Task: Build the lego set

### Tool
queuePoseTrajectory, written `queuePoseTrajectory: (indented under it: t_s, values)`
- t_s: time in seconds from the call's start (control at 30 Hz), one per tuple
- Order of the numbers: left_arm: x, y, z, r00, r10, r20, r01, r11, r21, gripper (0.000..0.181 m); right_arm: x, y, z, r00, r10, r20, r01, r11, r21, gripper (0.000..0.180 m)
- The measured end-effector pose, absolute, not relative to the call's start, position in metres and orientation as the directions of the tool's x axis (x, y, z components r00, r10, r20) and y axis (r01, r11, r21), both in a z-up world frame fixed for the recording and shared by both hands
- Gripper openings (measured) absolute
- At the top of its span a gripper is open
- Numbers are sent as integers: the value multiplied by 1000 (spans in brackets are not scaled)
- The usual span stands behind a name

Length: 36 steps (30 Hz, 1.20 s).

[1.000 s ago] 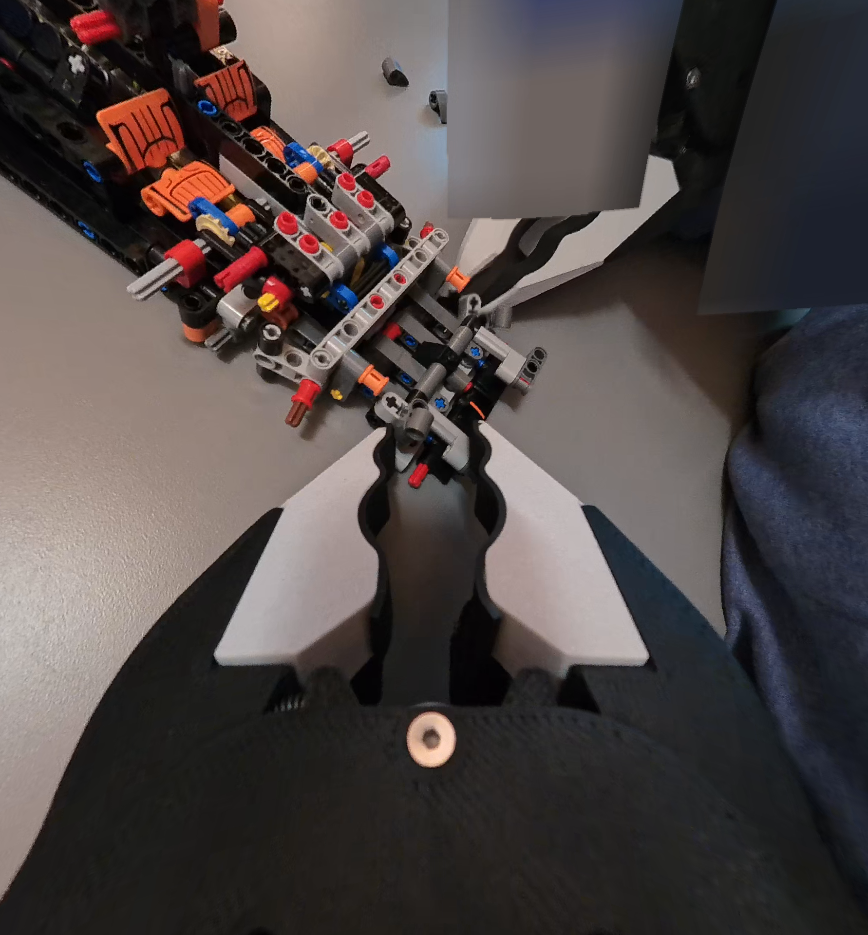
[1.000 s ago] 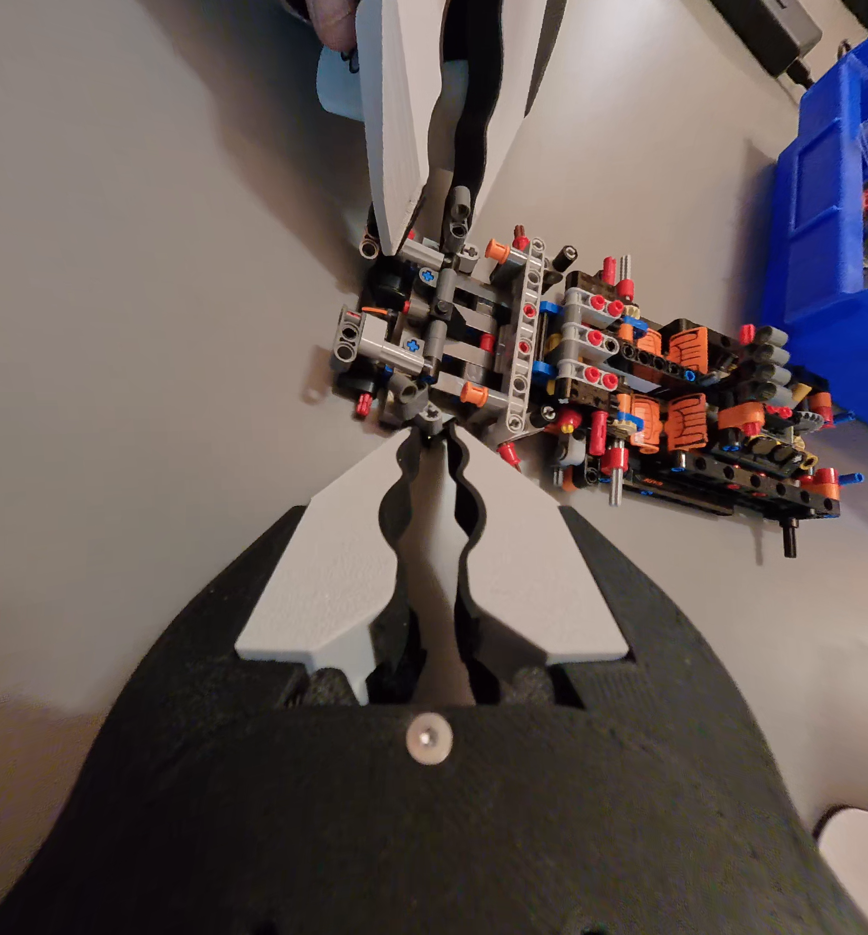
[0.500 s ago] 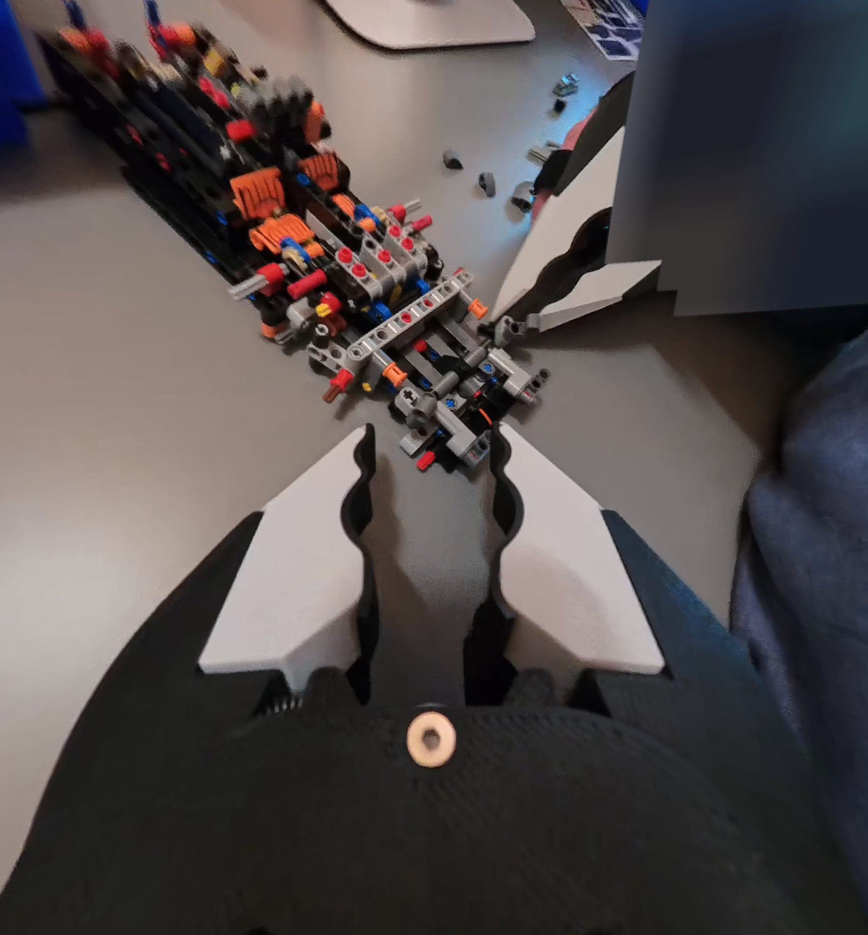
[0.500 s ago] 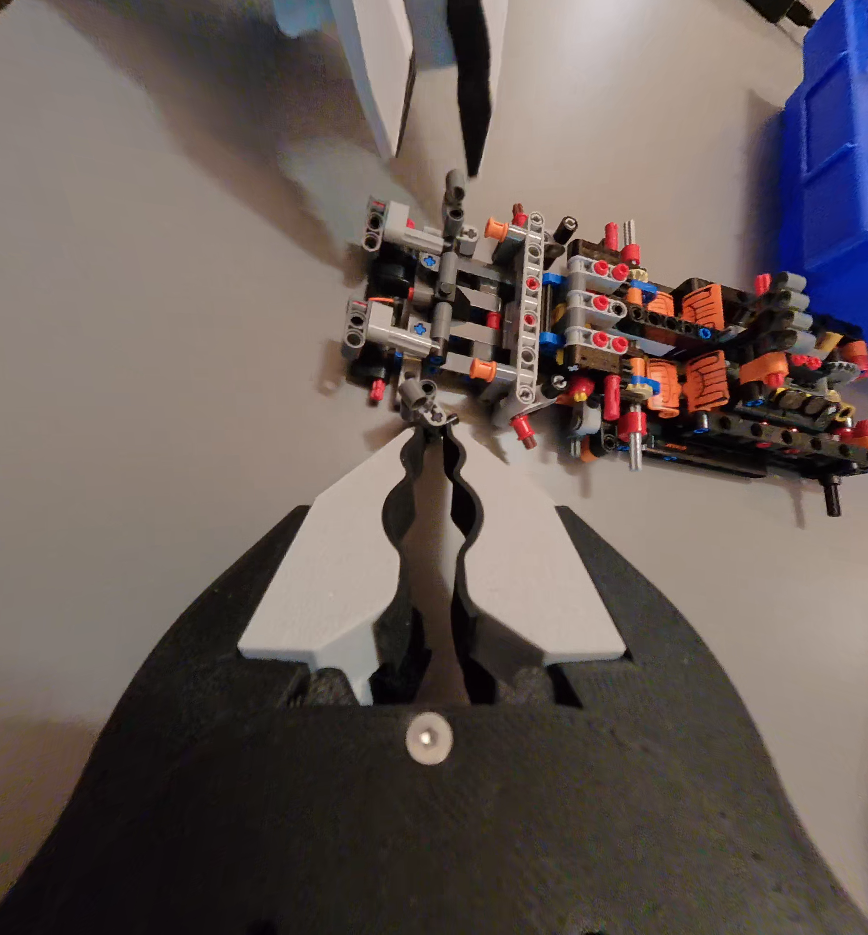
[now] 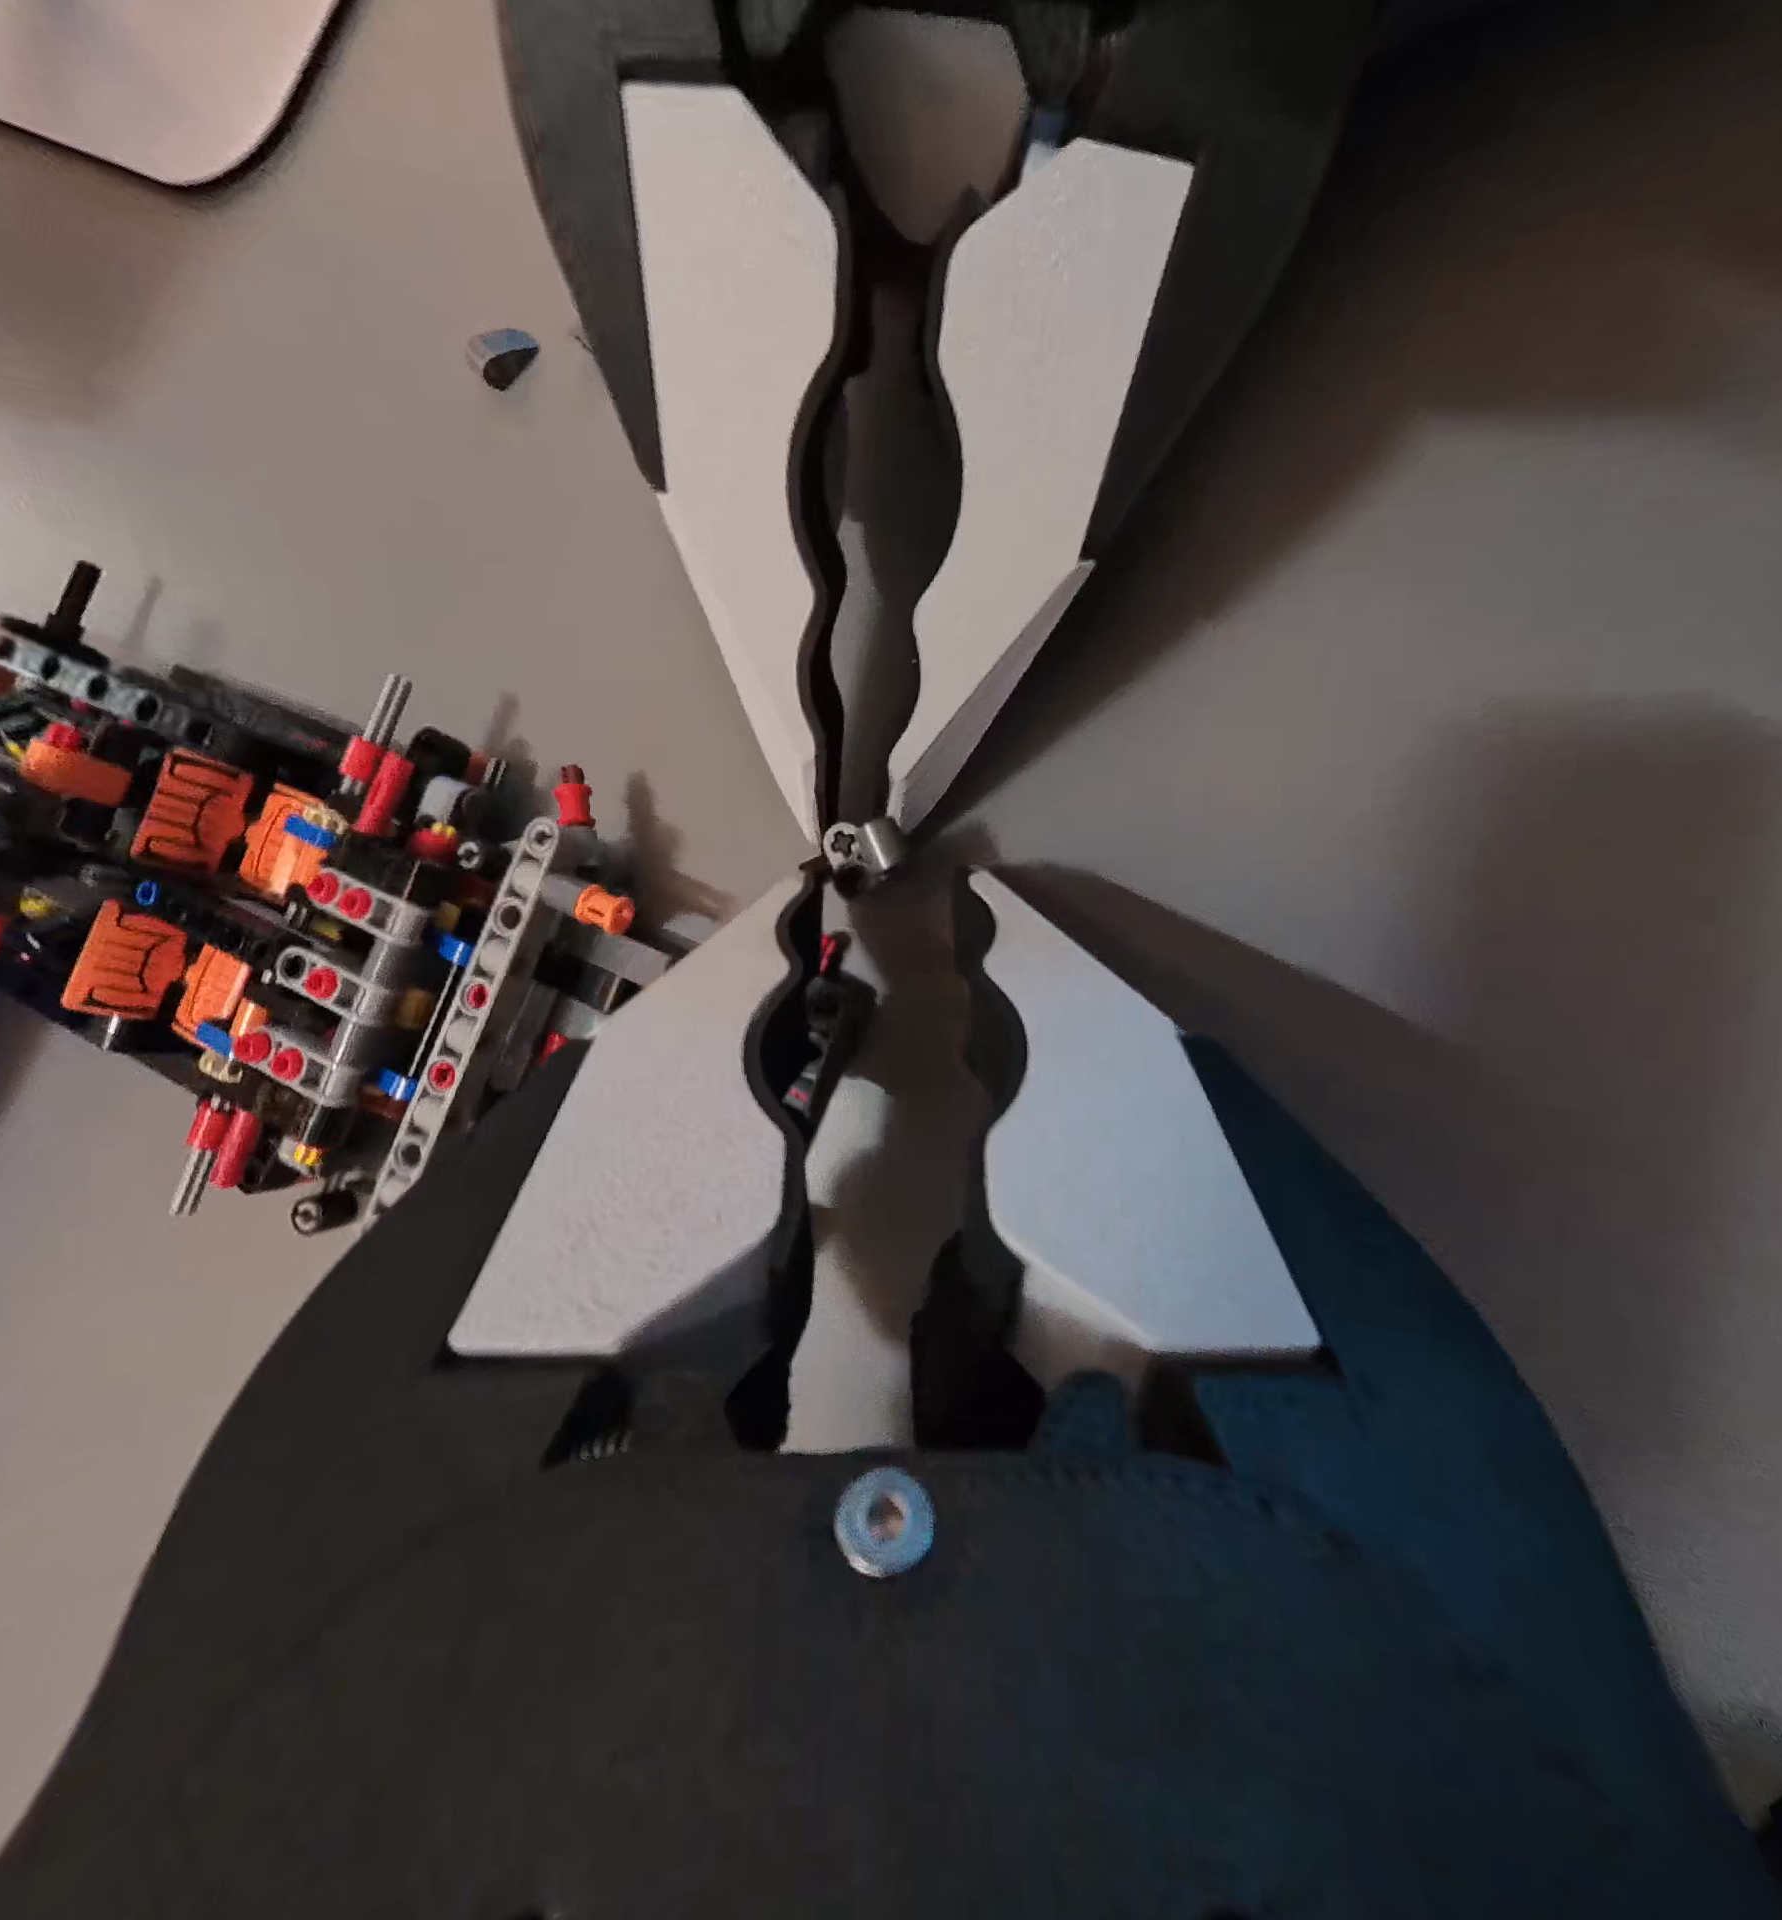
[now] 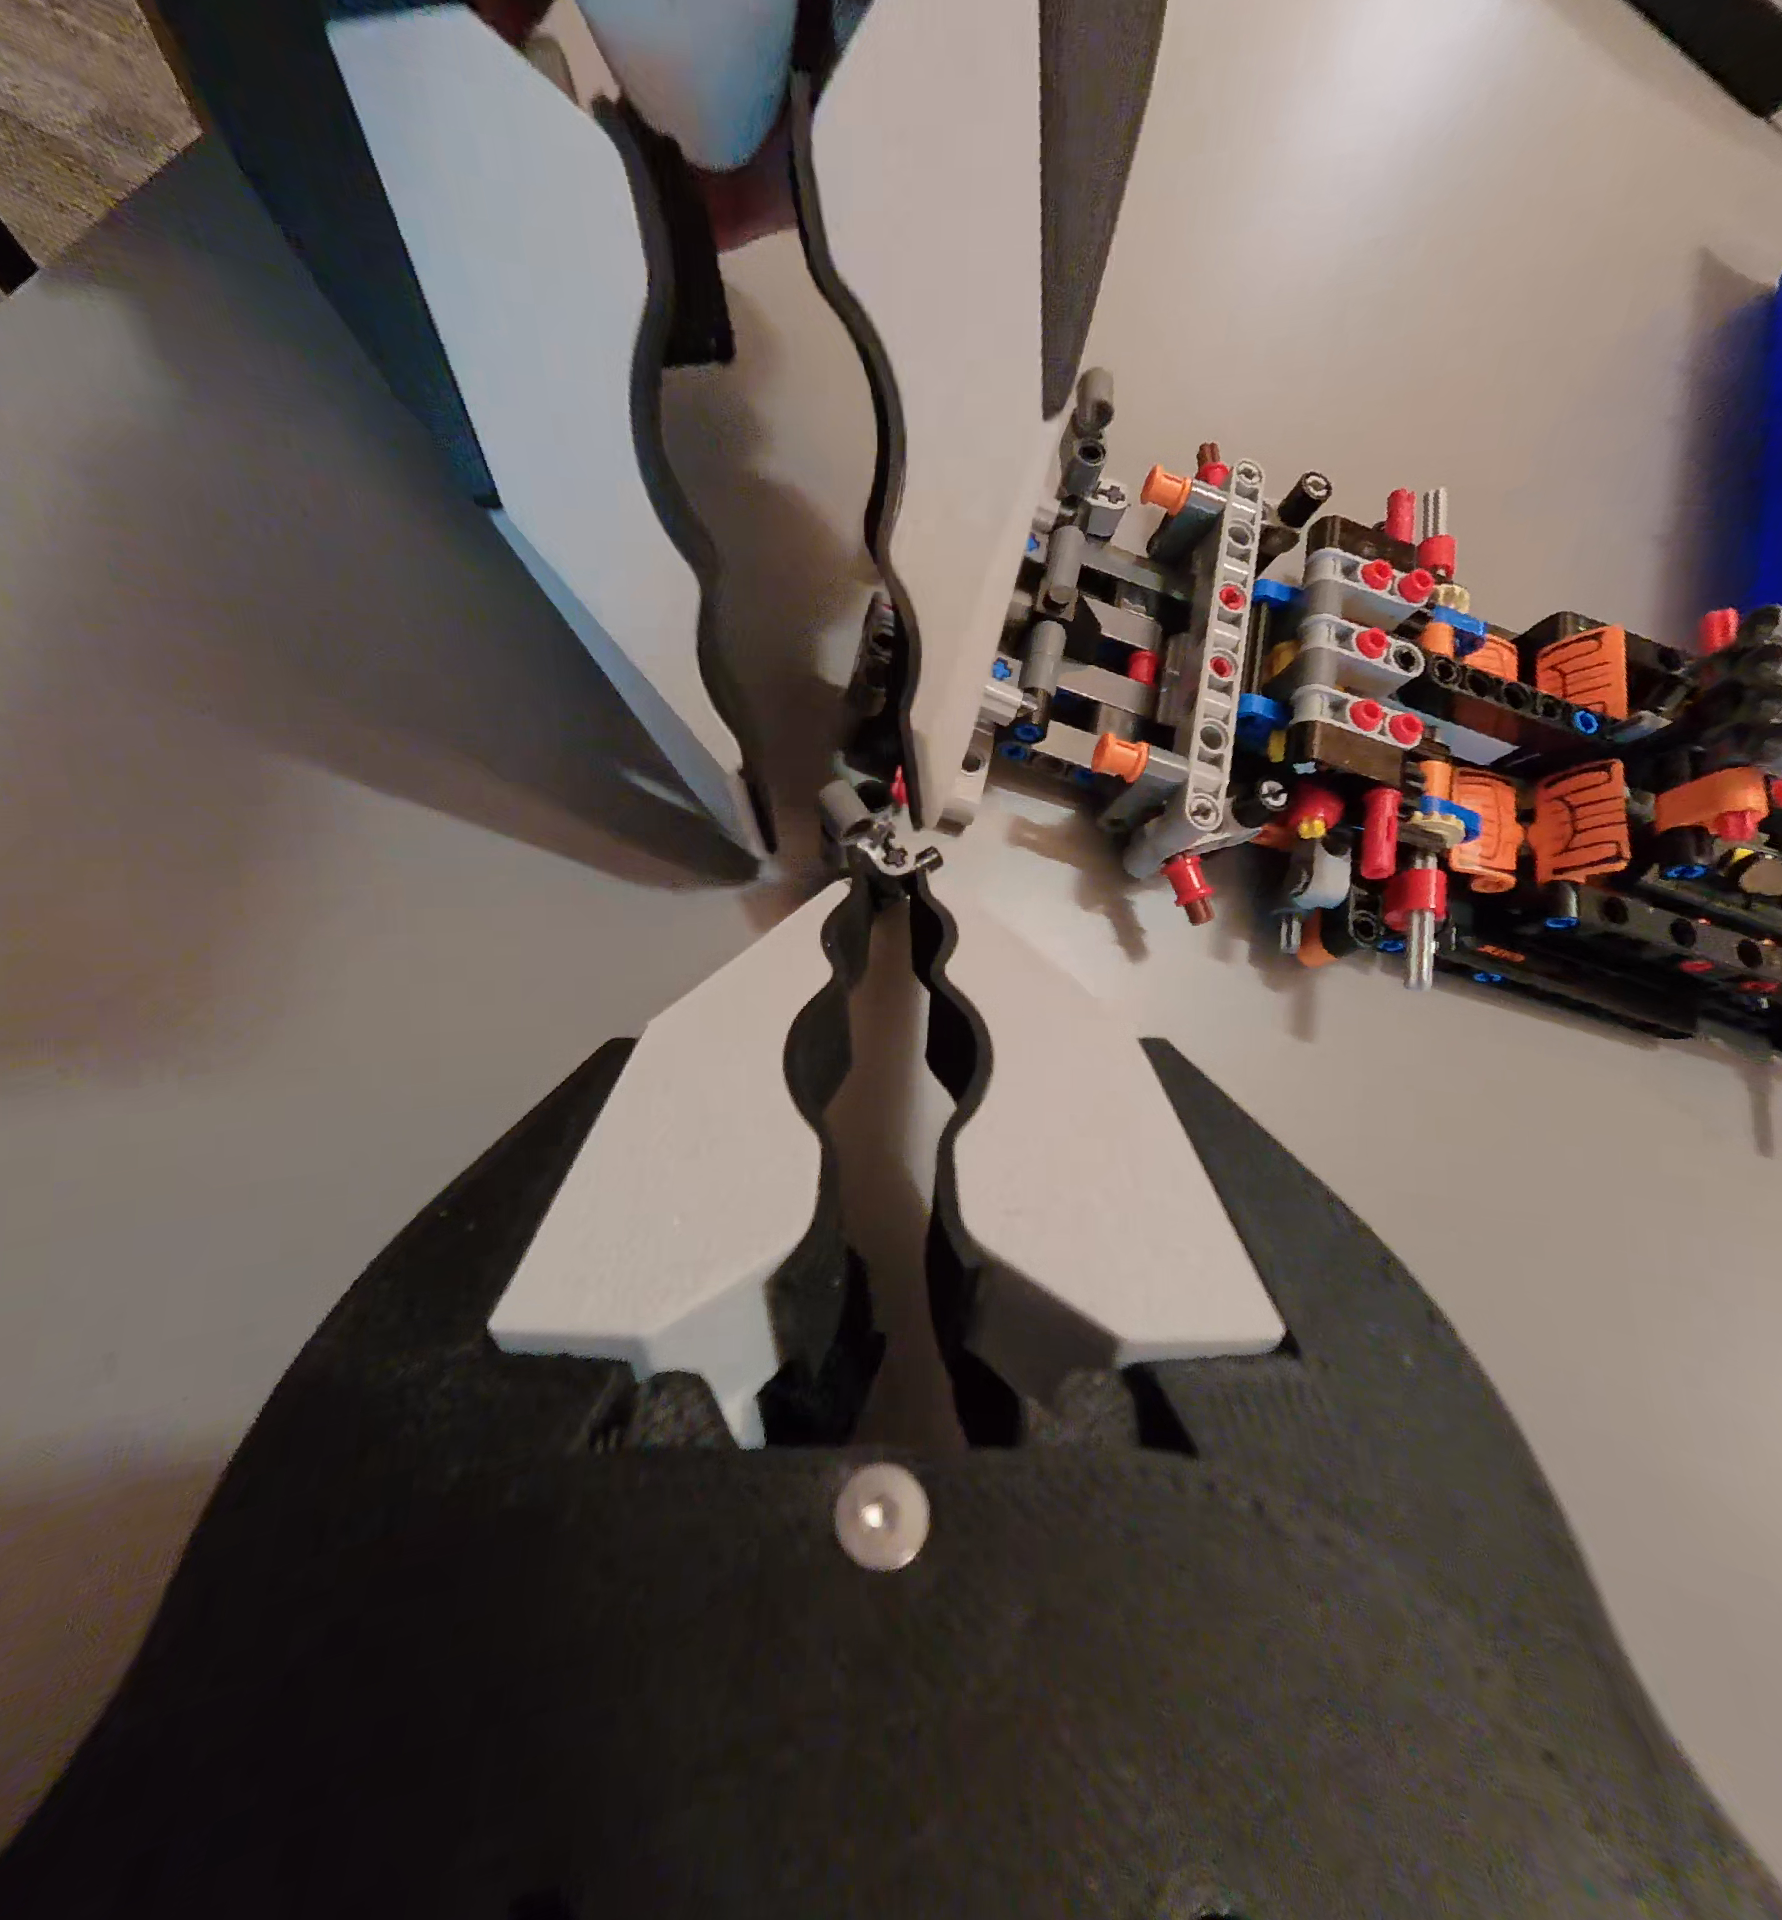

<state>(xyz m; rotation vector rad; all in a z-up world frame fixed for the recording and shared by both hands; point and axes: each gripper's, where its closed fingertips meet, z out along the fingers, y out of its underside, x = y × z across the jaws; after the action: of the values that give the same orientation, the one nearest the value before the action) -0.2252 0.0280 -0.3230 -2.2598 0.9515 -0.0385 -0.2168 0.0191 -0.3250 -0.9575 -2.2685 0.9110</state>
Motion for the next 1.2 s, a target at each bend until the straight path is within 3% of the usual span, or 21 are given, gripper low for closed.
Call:
queuePoseTrajectory:
  t_s: [0.03,0.3,0.7,1.2]
  values:
    - [-226,29,-325,726,-646,-238,-638,-502,-584,18,-217,19,-325,-624,757,191,414,529,-741,5]
    - [-228,36,-324,746,-616,-252,-622,-509,-595,8,-219,24,-324,-604,773,194,423,517,-744,6]
    - [-223,47,-302,880,-475,21,-286,-563,-775,7,-221,39,-316,-476,834,281,448,504,-738,9]
    - [-226,50,-295,913,-394,107,-157,-580,-800,12,-229,47,-305,-415,880,231,457,422,-783,5]
